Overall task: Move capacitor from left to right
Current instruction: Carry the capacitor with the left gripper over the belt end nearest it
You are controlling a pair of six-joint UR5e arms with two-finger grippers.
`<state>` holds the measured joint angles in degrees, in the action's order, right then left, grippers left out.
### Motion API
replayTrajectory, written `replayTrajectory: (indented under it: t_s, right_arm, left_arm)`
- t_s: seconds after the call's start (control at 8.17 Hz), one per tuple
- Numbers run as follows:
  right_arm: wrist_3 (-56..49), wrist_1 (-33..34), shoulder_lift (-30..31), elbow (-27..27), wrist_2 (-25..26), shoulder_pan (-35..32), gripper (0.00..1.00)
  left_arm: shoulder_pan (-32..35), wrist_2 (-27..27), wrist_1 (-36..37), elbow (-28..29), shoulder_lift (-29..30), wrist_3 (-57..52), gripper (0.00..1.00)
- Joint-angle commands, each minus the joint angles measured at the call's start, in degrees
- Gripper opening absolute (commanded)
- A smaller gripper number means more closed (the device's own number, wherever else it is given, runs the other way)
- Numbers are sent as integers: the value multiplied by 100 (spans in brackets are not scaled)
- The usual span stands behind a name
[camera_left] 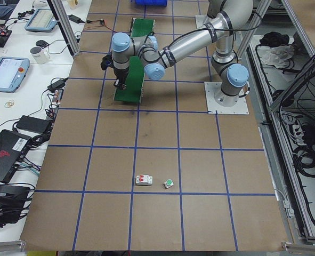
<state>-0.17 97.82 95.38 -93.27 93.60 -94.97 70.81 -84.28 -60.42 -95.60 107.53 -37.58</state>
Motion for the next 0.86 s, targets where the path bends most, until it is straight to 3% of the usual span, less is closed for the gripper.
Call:
replayTrajectory:
  t_s: [0.0, 0.37, 0.73]
  right_arm:
    - [0, 0, 7, -7, 0, -4, 100]
    - [0, -9, 15, 2, 0, -4, 100]
    - [9, -9, -28, -7, 9, -4, 100]
  left_arm:
    - [99, -53, 21, -3, 330, 611, 0]
    - [99, -10, 39, -11, 523, 1673, 0]
    - [117, 17, 126, -20, 647, 1701, 2]
